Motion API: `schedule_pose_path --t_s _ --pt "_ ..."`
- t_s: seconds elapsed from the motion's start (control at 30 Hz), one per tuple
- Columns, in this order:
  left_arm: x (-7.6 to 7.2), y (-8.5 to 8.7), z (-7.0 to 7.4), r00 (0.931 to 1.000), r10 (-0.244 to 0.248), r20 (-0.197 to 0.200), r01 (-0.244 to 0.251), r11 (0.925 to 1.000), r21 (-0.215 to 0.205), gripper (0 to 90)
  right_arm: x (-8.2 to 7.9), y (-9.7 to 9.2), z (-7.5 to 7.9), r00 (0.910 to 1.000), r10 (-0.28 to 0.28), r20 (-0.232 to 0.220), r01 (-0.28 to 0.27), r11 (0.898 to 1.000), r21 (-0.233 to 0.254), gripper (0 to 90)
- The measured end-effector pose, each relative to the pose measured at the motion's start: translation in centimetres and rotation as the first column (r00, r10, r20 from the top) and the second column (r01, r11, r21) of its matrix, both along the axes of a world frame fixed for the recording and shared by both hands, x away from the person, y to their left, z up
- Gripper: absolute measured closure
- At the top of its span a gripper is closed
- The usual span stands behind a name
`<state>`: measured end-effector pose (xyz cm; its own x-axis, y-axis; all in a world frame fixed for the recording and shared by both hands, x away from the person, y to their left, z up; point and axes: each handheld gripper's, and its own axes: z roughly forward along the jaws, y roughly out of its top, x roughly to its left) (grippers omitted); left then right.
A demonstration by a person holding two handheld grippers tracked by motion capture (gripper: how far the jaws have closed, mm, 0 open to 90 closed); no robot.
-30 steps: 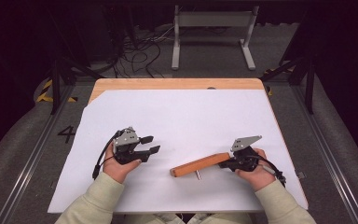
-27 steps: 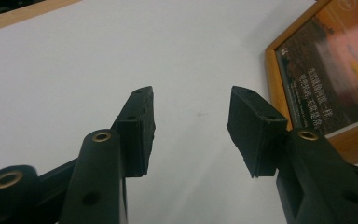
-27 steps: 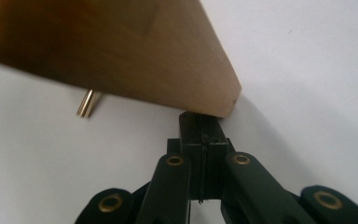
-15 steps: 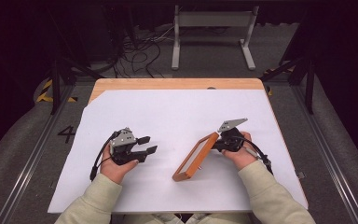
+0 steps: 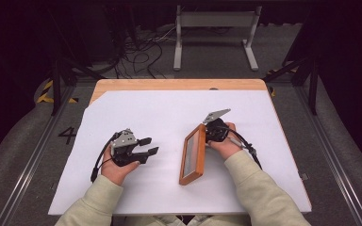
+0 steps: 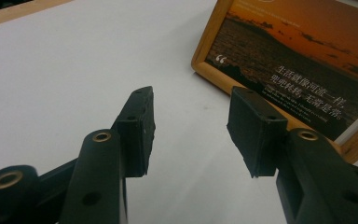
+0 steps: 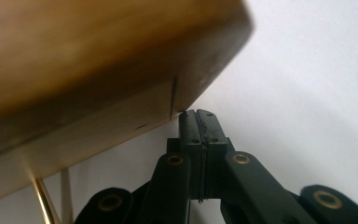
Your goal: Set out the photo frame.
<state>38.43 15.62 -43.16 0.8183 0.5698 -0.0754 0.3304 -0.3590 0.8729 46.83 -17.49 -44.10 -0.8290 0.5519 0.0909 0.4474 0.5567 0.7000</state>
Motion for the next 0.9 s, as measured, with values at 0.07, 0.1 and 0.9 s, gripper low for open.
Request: schedule_pose_path --t_s 0.07,0.1,0.9 --pt "0.0 0.0 0.0 1.0 -0.003 0.001 0.003 1.0 0.002 51.4 0.1 0.2 0.0 1.0 0.009 0.001 -0.009 1.0 0.005 90.0" --pt "0.0 0.0 0.0 1.0 -0.003 0.001 0.003 1.0 0.0 51.4 0.3 0.3 -0.1 0.9999 0.012 0.001 -0.012 1.0 0.01 90.0" --pt "0.3 0.9 0.2 0.9991 0.043 -0.005 -0.042 0.9988 0.025 46.5 -6.3 -4.3 8.2 0.987 -0.16 -0.019 0.16 0.987 0.014 49.5"
